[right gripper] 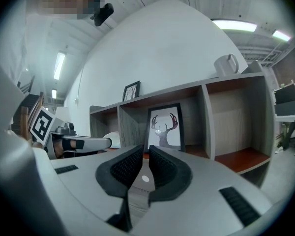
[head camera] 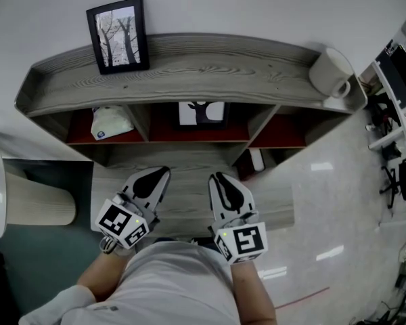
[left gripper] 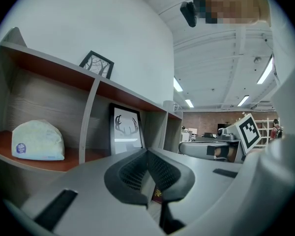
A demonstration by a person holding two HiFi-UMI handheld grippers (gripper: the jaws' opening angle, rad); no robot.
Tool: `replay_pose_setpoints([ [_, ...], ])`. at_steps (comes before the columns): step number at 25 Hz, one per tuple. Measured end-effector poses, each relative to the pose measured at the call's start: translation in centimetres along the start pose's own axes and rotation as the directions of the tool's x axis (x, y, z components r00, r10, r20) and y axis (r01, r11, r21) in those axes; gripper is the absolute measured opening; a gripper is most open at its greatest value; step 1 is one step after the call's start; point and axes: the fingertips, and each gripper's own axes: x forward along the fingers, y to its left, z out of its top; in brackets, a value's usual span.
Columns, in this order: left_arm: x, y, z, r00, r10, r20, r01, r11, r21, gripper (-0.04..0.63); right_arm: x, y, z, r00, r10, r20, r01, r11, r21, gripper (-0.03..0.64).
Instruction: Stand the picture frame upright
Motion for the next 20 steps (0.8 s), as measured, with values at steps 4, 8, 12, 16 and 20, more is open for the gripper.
replay_pose_setpoints([
  [4, -0.1, -0.3, -0.4, 1.000, -0.012, -0.019, 0.012, 1.000, 0.011, 0.017, 0.0, 0.6, -0.4, 1.000, 0.008, -0.003, -0.008, 1.000, 0.008, 0.052],
  [8, -0.1, -0.3, -0.6, 1.000, -0.010, -0.027, 0.010, 1.000, 0.011, 0.017, 0.3, 1.0, -0.3, 1.000, 0.021, 0.001, -0.021, 1.000, 0.004, 0.052],
  [12, -0.2, 0.0, -0.9, 0.999, -0.008, -0.032, 0.008, 1.000, 0.004, 0.017, 0.5, 1.1, -0.5, 1.000, 0.025, -0.005, -0.025, 1.000, 0.000, 0.052],
  [16, -0.3, 0.1, -1.1, 0.999, -0.006, -0.035, 0.006, 1.000, -0.006, 0.017, 0.5, 0.7, -0.9, 1.000, 0.019, -0.017, -0.018, 0.999, 0.028, 0.046],
  [20, -0.2, 0.0, -1.2, 0.999, -0.006, -0.040, 0.006, 1.000, -0.013, 0.017, 0.4, 0.5, -0.9, 1.000, 0.012, -0.017, -0.012, 1.000, 0.029, 0.046],
])
